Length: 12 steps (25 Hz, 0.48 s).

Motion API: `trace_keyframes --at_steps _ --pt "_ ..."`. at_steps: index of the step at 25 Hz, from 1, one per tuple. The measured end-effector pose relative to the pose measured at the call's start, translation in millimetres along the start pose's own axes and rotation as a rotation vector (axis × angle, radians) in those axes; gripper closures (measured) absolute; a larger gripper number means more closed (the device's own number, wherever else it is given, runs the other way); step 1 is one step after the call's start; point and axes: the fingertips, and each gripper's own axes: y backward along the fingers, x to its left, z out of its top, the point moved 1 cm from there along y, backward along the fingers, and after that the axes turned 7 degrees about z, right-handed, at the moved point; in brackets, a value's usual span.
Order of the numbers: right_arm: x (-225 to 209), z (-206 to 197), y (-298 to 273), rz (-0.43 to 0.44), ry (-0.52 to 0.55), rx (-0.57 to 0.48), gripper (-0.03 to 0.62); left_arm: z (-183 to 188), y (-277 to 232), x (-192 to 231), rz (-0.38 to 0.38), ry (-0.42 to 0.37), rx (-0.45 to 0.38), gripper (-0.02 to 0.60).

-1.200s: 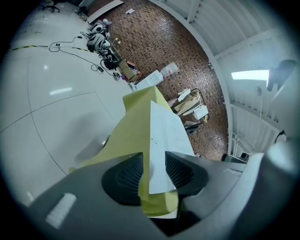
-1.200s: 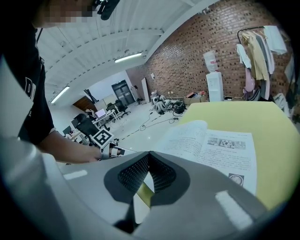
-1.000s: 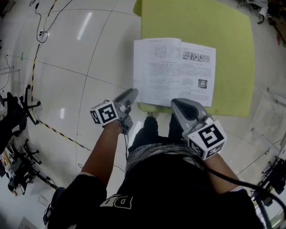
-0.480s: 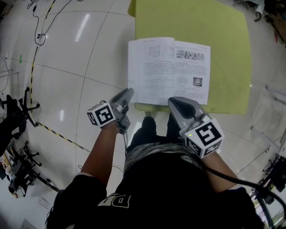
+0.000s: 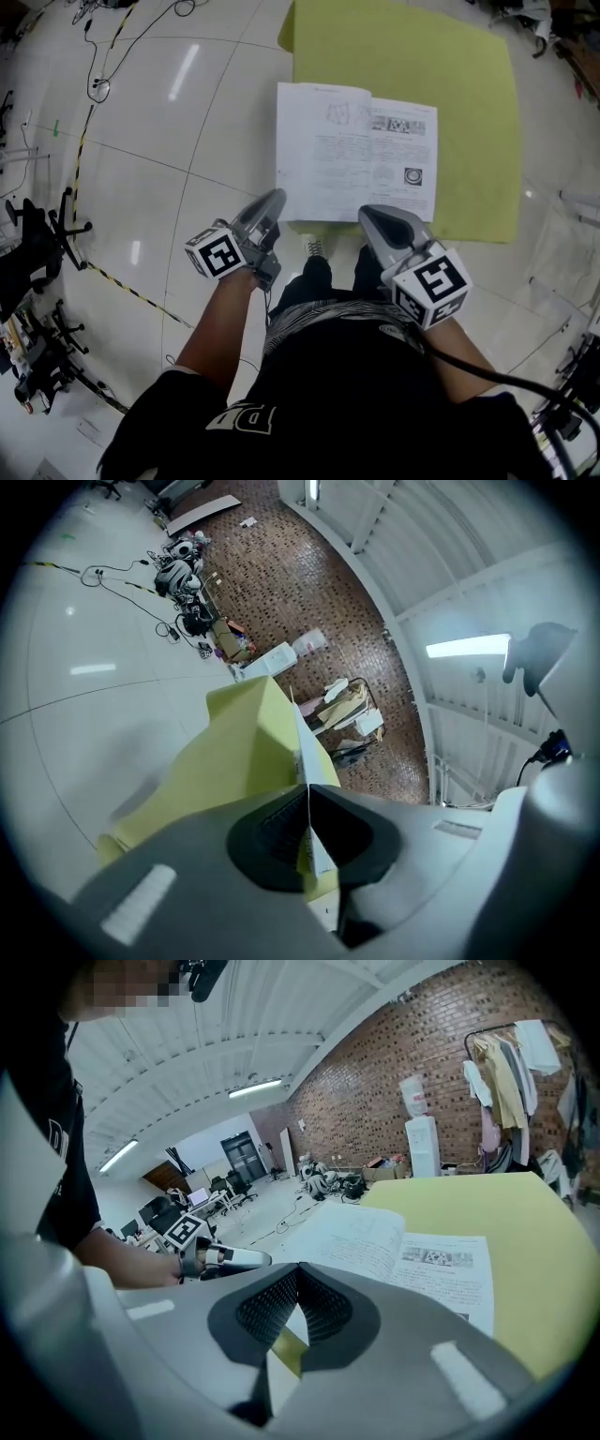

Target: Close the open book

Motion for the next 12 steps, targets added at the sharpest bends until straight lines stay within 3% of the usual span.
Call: trace_keyframes --at_steps 12 --pt "6.1 18.0 37.4 -0.046 0.041 -0.066 0.586 -3.8 -5.3 -58.6 -0.111 -0.082 0.018 0.571"
